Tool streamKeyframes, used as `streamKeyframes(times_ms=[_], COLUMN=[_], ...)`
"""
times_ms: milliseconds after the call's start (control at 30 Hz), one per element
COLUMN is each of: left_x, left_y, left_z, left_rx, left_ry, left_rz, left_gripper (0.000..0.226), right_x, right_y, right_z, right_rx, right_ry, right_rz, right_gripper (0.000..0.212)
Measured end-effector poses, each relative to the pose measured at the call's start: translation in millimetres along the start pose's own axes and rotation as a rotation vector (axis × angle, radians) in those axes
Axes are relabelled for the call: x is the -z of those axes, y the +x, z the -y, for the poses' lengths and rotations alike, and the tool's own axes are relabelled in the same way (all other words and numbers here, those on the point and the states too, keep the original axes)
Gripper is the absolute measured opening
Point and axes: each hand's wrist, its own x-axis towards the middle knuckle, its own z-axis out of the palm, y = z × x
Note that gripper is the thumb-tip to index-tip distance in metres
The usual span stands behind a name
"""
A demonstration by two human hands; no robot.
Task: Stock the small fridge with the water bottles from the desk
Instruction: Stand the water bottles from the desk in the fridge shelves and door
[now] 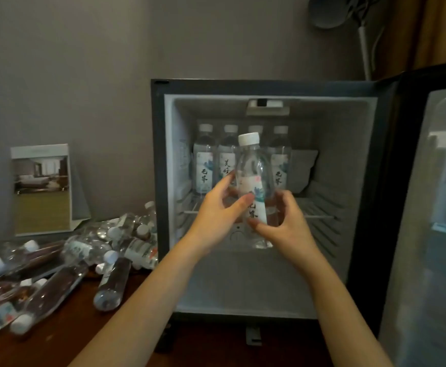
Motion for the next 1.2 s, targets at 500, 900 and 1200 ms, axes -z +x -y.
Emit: streamKeyframes(times_ms=[500, 900, 1200], left_x=[-85.3, -89.4, -93.7], left_y=[78.3, 86.1, 92.5], left_z=[24.5, 57.0, 62.4], left_rx=[0.015, 0.041, 0.066], left_ry=[0.11, 0.351, 0.568], left_rz=[-0.01, -0.024, 0.153], left_gripper=[0.059, 0.046, 0.059], right_x=[56.2, 52.9, 48.1], right_y=[61.8, 87.2, 89.4], right_z=[-37.9, -51.2, -56.8], right_rx=[-0.036, -0.17, -0.194], right_ry=[-0.119, -0.342, -0.418], right_rz=[-0.21, -0.305, -0.452], right_gripper=[0.059, 0.056, 0.042])
